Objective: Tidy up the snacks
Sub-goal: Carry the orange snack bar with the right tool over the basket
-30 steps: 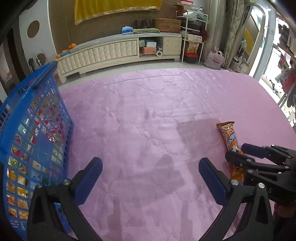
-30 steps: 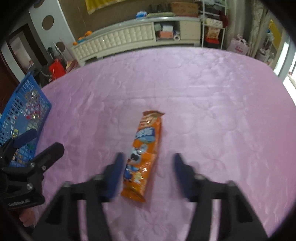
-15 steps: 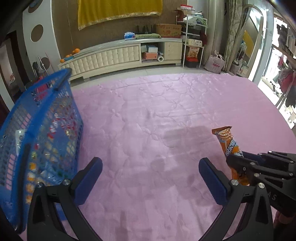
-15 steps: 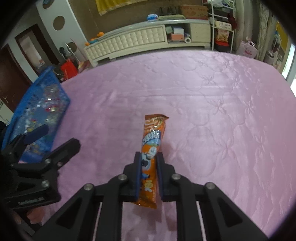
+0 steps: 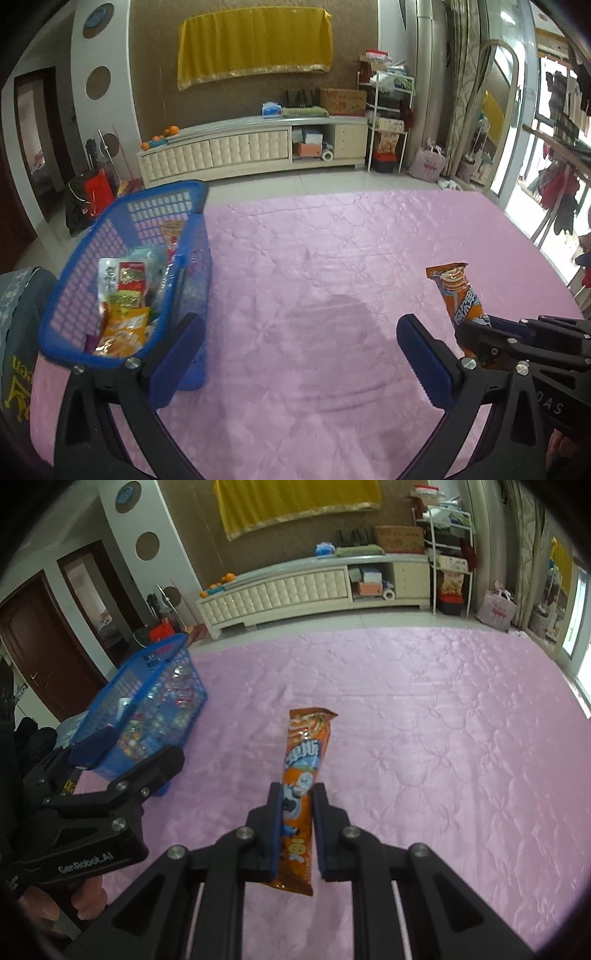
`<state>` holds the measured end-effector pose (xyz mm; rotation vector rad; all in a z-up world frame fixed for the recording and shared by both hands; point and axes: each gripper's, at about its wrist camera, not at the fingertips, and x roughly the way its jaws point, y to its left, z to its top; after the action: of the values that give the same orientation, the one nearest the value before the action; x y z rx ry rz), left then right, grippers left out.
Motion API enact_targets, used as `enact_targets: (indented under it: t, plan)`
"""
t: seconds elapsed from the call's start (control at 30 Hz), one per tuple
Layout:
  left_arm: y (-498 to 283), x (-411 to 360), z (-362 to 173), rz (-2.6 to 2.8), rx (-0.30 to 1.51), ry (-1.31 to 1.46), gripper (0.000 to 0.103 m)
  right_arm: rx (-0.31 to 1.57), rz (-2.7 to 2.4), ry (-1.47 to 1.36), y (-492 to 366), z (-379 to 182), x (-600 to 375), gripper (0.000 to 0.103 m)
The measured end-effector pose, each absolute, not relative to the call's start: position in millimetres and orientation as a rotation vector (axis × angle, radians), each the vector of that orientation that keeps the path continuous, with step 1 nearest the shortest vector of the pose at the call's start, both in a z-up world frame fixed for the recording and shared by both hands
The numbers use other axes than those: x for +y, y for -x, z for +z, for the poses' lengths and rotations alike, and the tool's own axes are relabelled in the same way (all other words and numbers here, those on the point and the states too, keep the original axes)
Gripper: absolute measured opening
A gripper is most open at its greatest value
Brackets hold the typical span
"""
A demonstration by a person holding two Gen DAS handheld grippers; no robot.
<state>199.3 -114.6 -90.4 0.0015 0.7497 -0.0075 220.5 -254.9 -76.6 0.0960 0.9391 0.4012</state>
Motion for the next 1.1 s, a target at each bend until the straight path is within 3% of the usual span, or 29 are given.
enact_targets:
  t: [0.63, 1.1]
  plan:
    - [-123, -21, -25, 0.104, 0.563, 0.101, 0.103, 0.830, 0.535, 0.010, -180, -18, -174, 0.019]
    - [-136, 72, -29, 0.237, 0.624, 0.137, 0.103, 0.821, 0.666, 0.021, -221, -9, -79, 0.019]
